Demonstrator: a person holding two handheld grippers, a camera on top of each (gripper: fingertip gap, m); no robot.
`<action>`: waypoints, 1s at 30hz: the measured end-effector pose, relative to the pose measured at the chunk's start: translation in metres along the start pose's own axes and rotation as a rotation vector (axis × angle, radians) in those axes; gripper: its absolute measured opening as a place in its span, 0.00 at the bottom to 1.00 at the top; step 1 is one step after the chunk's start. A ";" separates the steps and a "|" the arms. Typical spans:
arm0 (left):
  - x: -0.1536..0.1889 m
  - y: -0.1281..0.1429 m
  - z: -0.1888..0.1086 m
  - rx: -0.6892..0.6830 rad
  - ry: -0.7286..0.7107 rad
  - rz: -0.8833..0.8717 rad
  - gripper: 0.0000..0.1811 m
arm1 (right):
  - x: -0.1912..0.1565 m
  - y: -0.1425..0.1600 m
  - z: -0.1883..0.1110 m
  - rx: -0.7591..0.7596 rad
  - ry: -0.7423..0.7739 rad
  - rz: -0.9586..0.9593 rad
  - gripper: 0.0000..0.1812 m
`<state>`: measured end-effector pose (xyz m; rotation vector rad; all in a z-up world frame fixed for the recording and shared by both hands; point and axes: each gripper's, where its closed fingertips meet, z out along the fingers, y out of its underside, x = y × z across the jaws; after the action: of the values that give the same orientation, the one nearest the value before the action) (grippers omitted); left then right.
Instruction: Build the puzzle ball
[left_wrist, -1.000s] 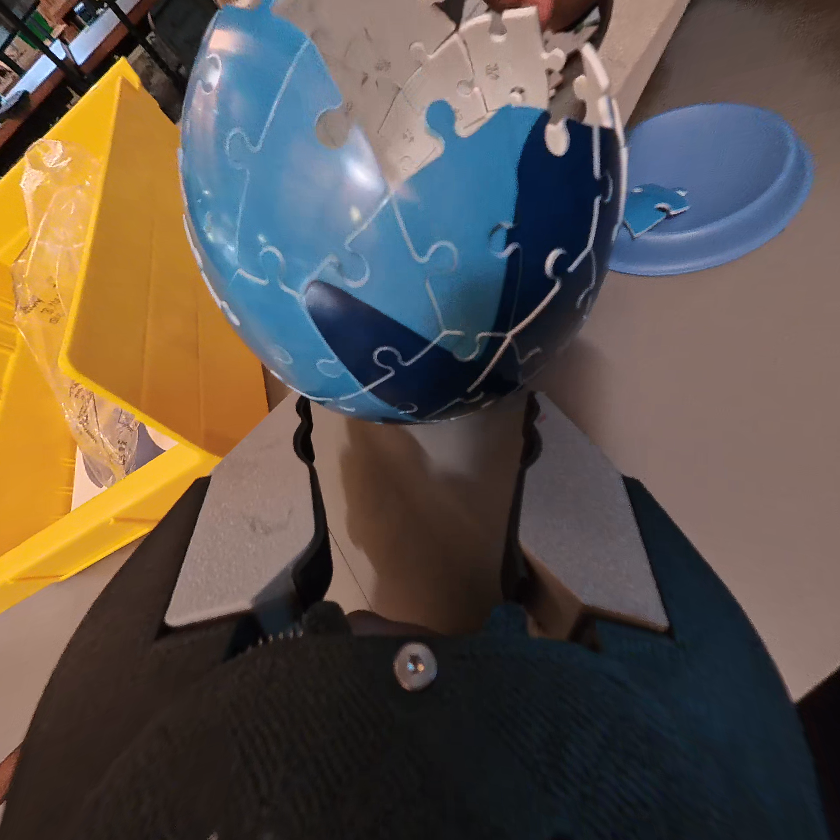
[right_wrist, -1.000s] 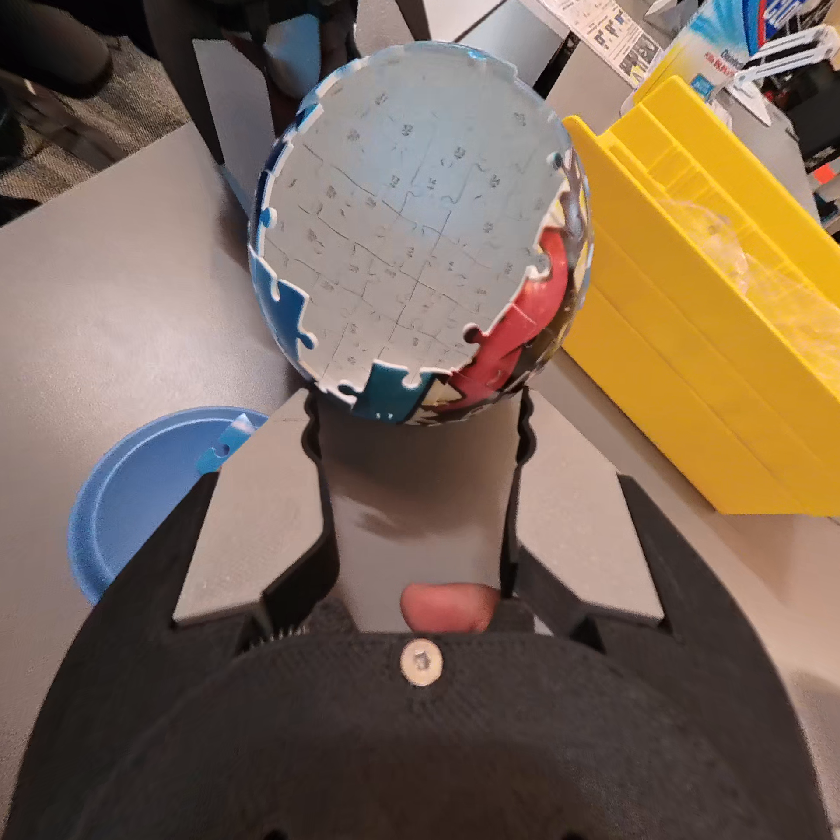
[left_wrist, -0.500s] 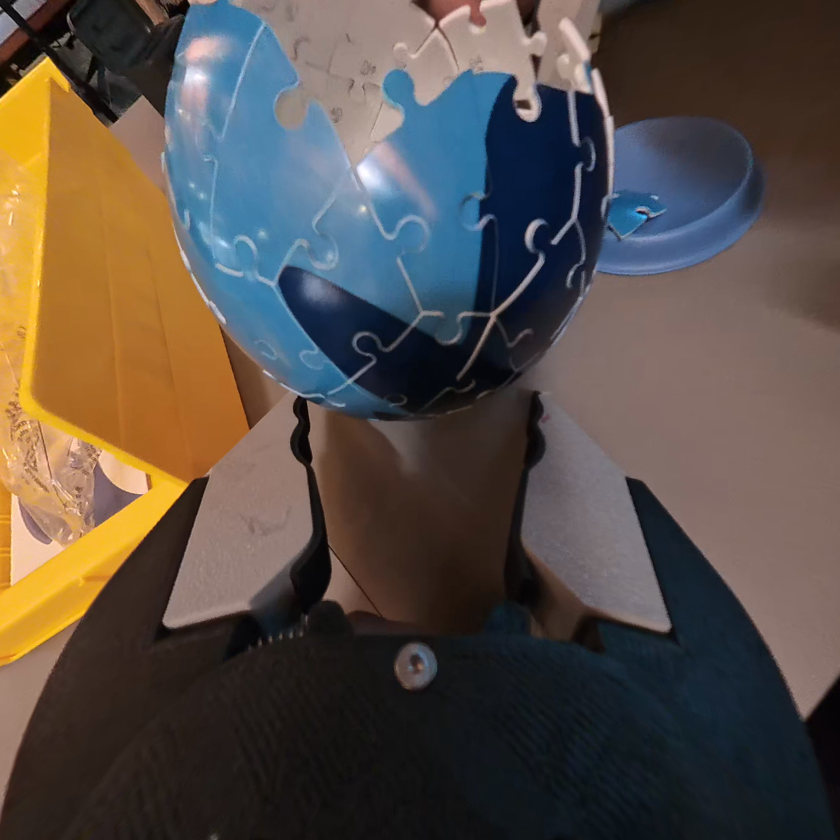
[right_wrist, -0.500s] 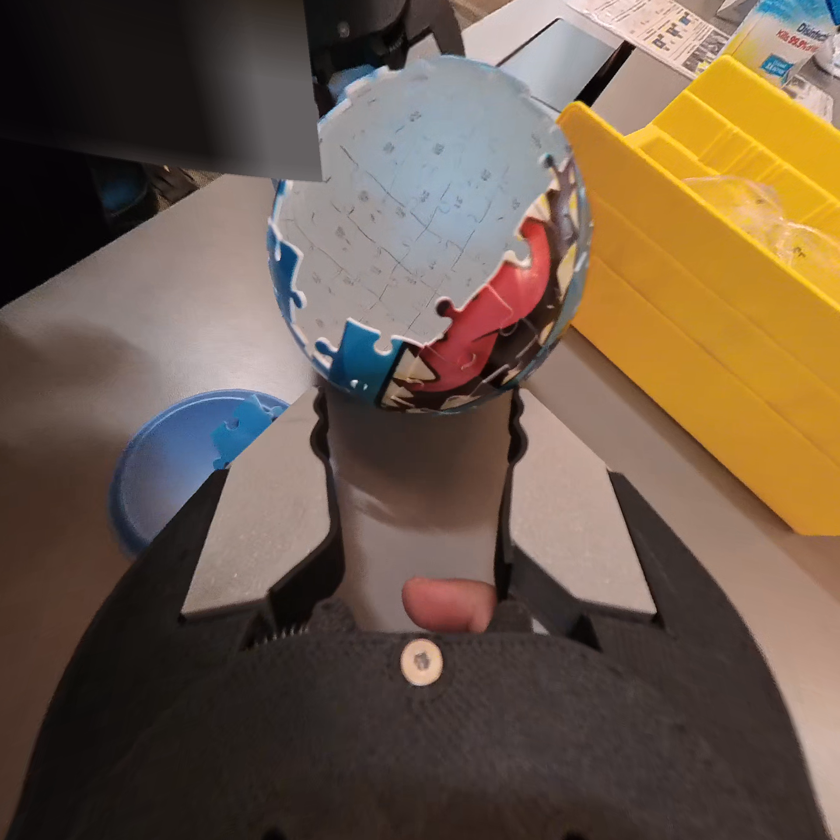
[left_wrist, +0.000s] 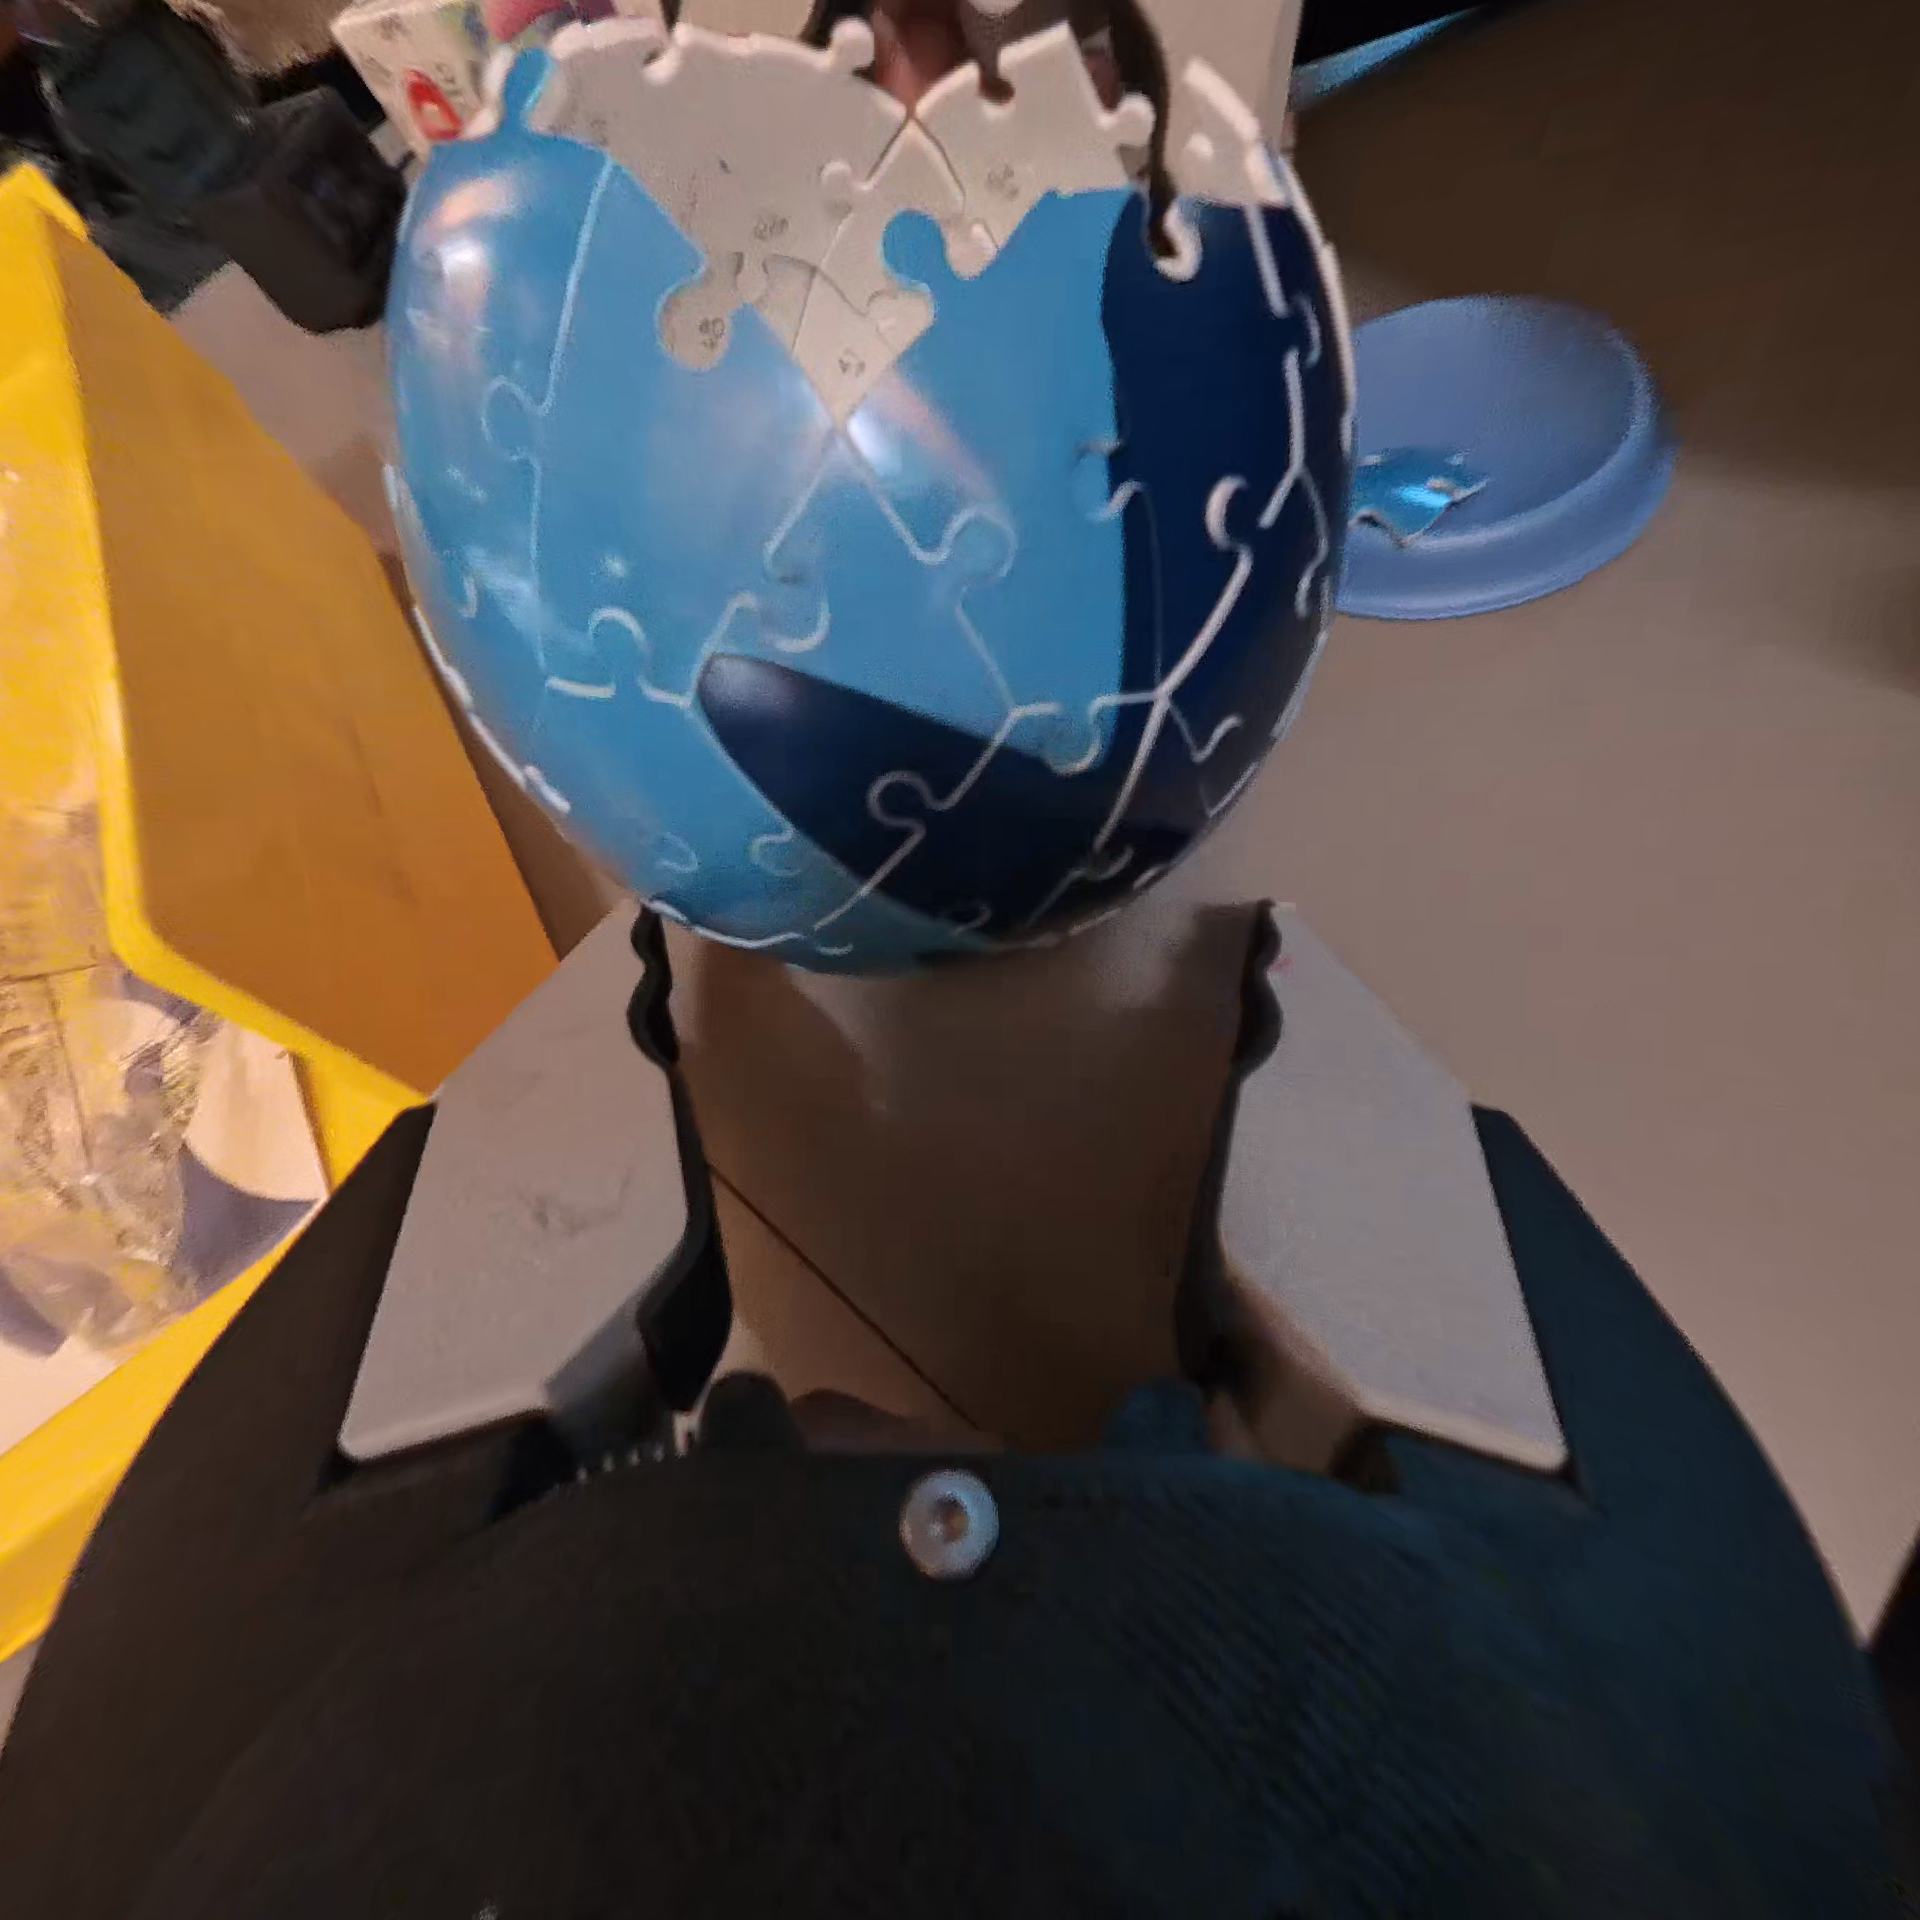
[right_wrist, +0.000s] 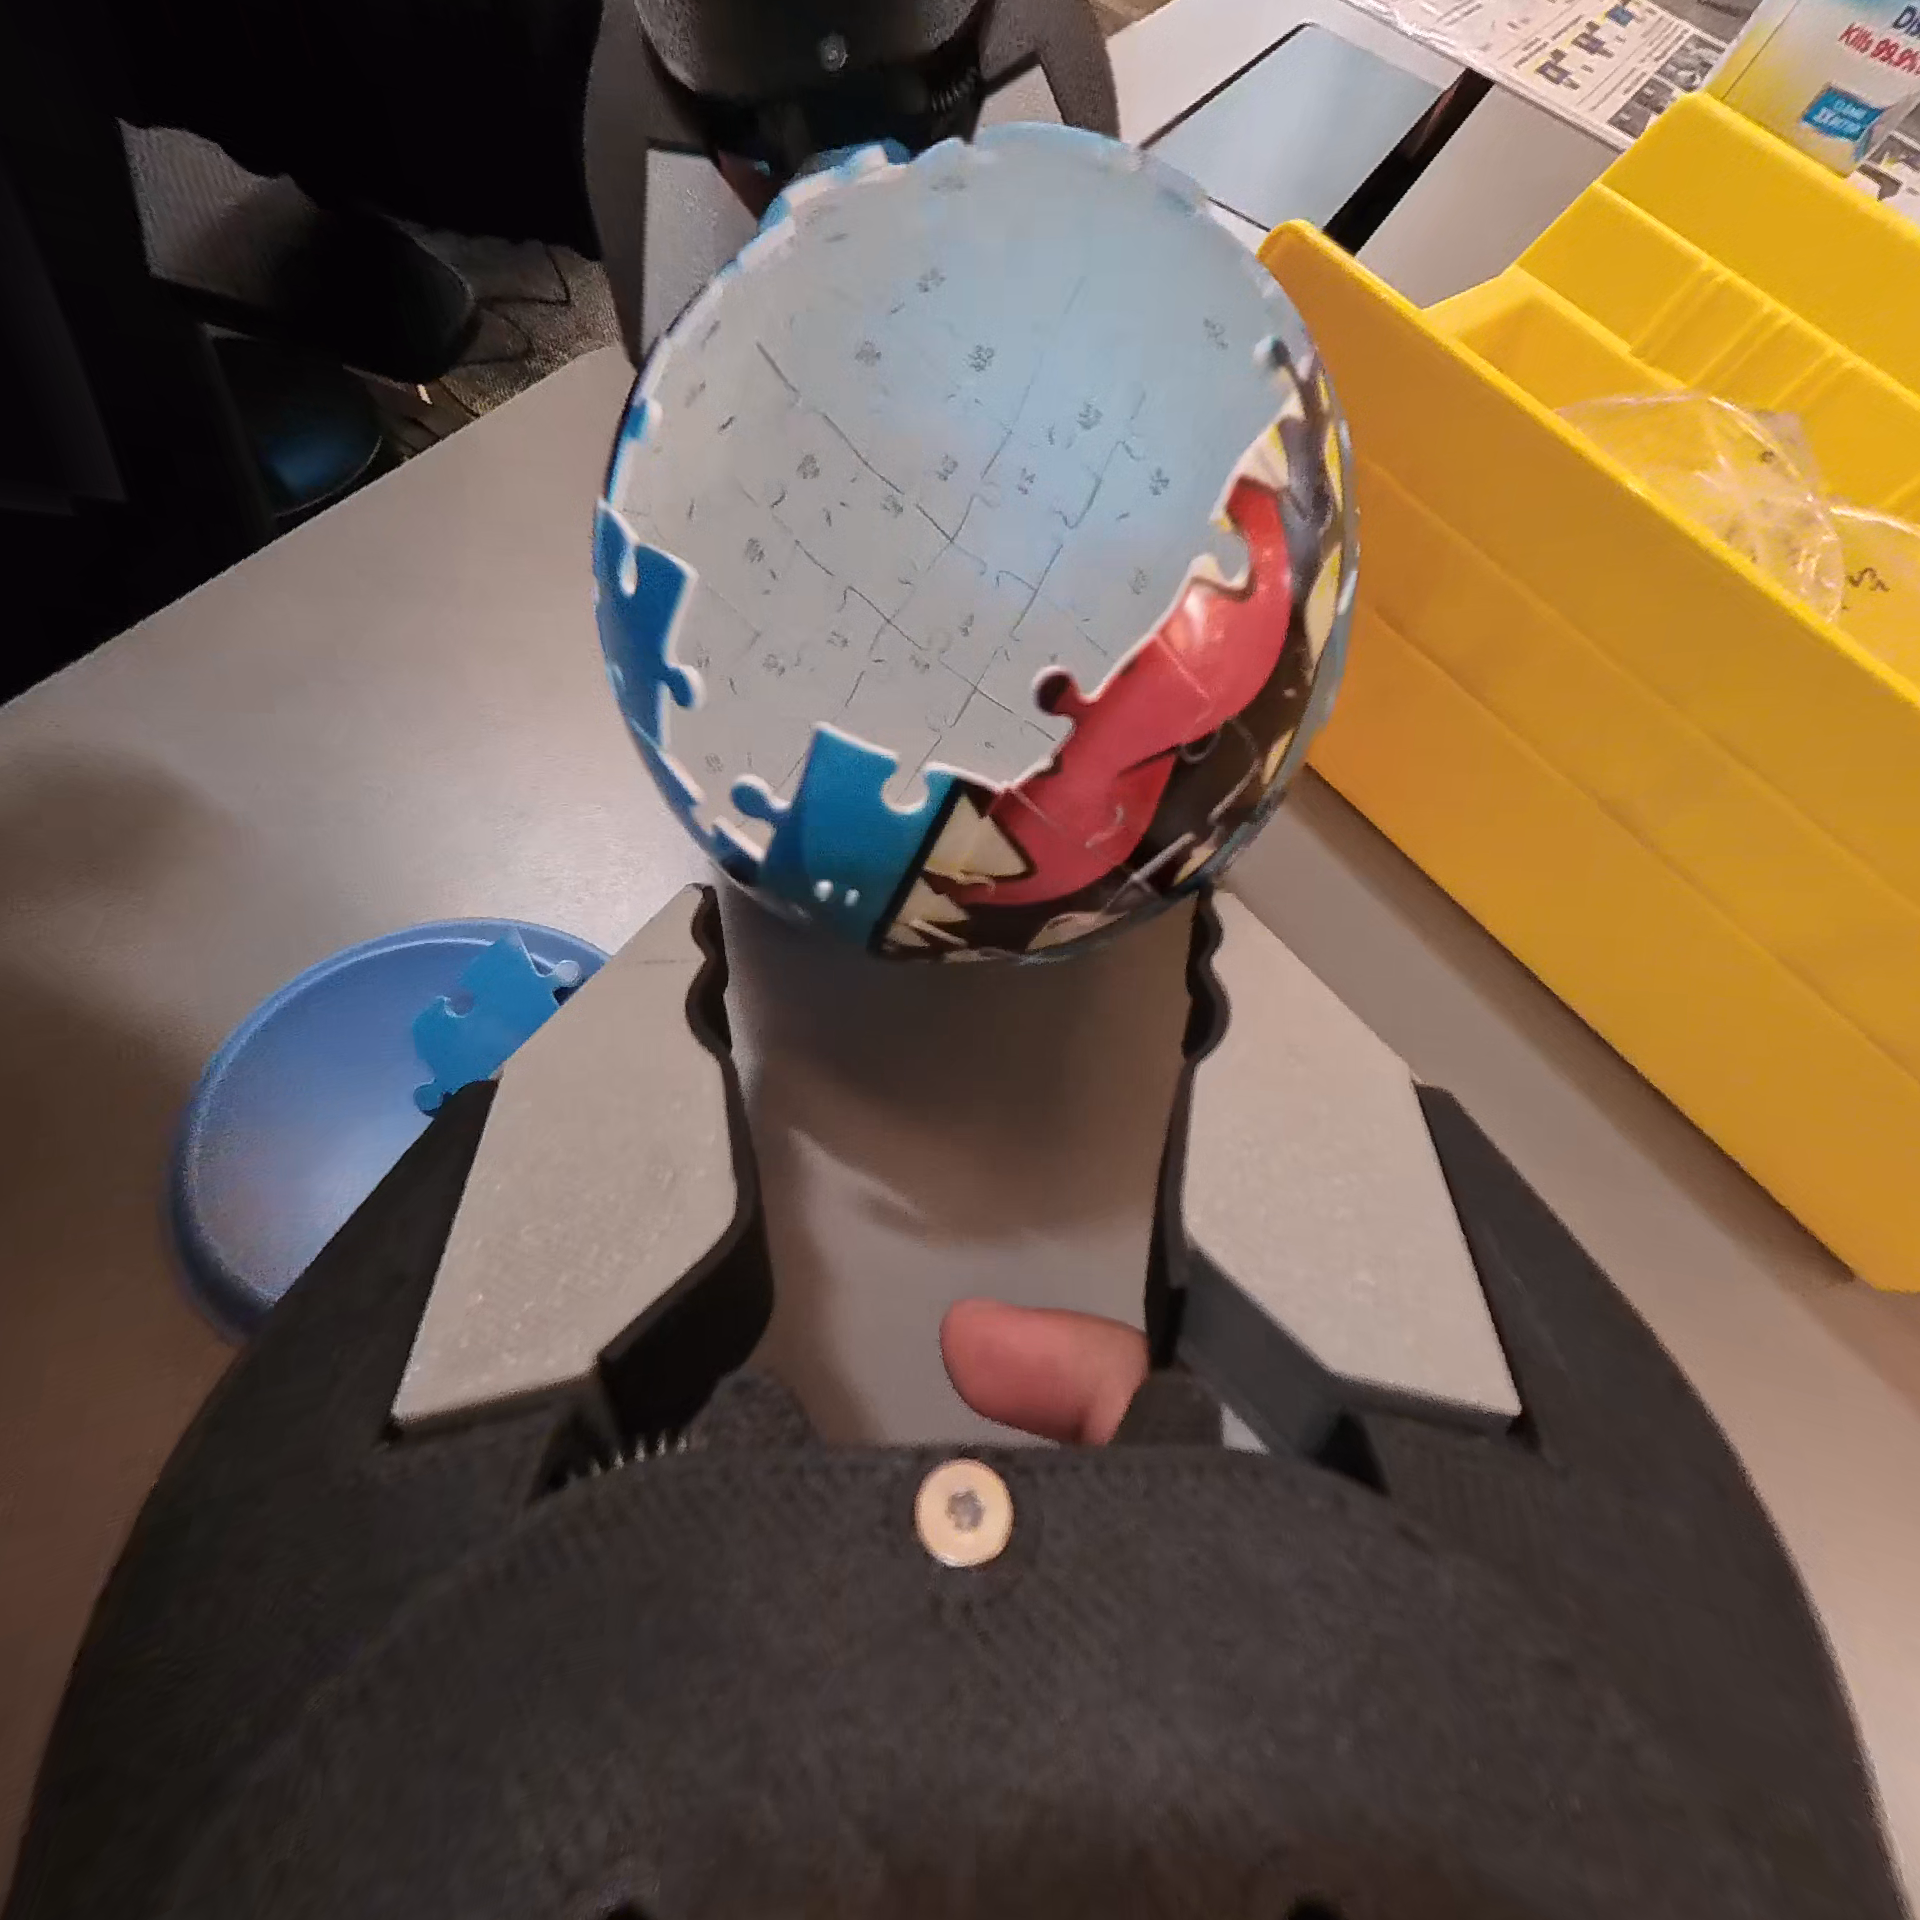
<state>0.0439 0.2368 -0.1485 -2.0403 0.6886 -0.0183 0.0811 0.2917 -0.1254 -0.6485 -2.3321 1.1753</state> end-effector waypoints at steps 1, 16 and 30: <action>-0.002 -0.001 0.001 0.007 0.009 -0.014 0.60 | 0.001 0.001 0.001 -0.007 0.004 0.002 0.48; -0.004 -0.015 0.002 0.069 -0.045 -0.004 0.54 | 0.012 0.024 -0.044 -0.122 0.057 0.007 0.48; -0.003 -0.020 0.007 0.083 -0.044 0.021 0.53 | 0.011 0.080 -0.146 -0.453 0.225 0.148 0.37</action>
<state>0.0529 0.2515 -0.1354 -1.9483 0.6705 0.0104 0.1733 0.4295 -0.1108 -1.0642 -2.3957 0.5847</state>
